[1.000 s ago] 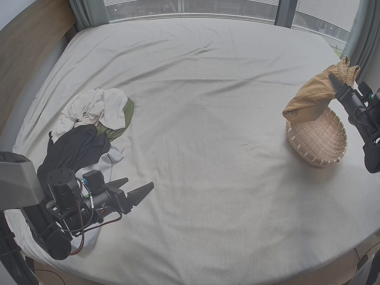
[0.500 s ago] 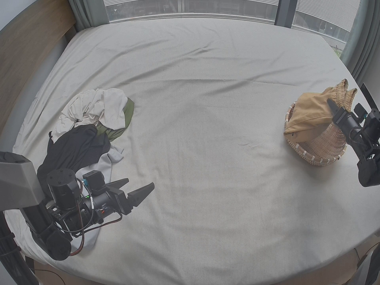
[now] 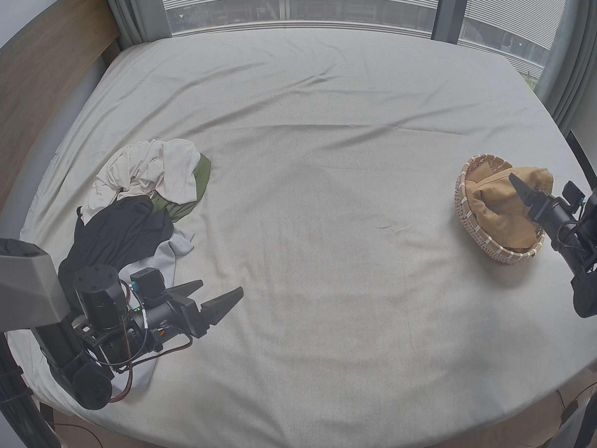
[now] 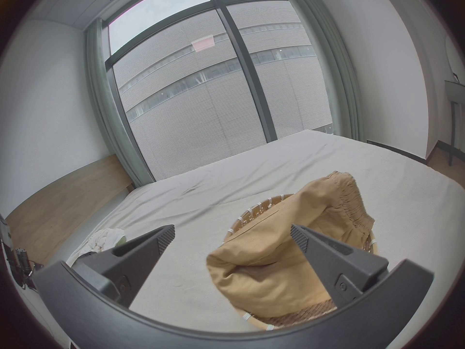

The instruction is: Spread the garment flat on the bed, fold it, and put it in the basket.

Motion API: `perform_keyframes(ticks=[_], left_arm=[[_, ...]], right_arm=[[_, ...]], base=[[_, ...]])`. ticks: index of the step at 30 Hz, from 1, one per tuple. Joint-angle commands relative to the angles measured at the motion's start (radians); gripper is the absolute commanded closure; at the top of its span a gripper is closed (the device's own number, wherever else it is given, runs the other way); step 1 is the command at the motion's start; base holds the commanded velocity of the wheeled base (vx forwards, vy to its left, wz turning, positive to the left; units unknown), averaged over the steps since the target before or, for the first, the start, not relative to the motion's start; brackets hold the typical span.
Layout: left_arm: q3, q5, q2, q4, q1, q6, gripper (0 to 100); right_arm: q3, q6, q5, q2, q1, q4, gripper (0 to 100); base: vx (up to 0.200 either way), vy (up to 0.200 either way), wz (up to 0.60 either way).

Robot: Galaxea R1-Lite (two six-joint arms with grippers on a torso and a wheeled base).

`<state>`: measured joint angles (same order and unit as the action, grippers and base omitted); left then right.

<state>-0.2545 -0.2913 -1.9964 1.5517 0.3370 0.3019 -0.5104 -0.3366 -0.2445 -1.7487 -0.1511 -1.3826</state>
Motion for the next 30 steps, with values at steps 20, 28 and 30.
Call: perform_keyframes(ticks=[20, 28, 30], left_arm=[[0.201, 0.009, 0.660, -0.027, 0.112, 0.052, 0], [0.248, 0.026, 0.955, -0.251, 0.057, 0.051, 0], [0.254, 0.027, 1.051, -0.325, 0.050, 0.052, 0]], right_arm=[[0.434, 0.130, 0.007, 0.591, 0.531, 0.099, 0], [0.510, 0.128, 0.004, 0.927, 0.377, 0.306, 0], [0.510, 0.128, 0.004, 1.019, 0.355, 0.410, 0]], base=[[0.000, 0.000, 0.00], [0.000, 0.000, 0.00], [0.000, 0.000, 0.00]])
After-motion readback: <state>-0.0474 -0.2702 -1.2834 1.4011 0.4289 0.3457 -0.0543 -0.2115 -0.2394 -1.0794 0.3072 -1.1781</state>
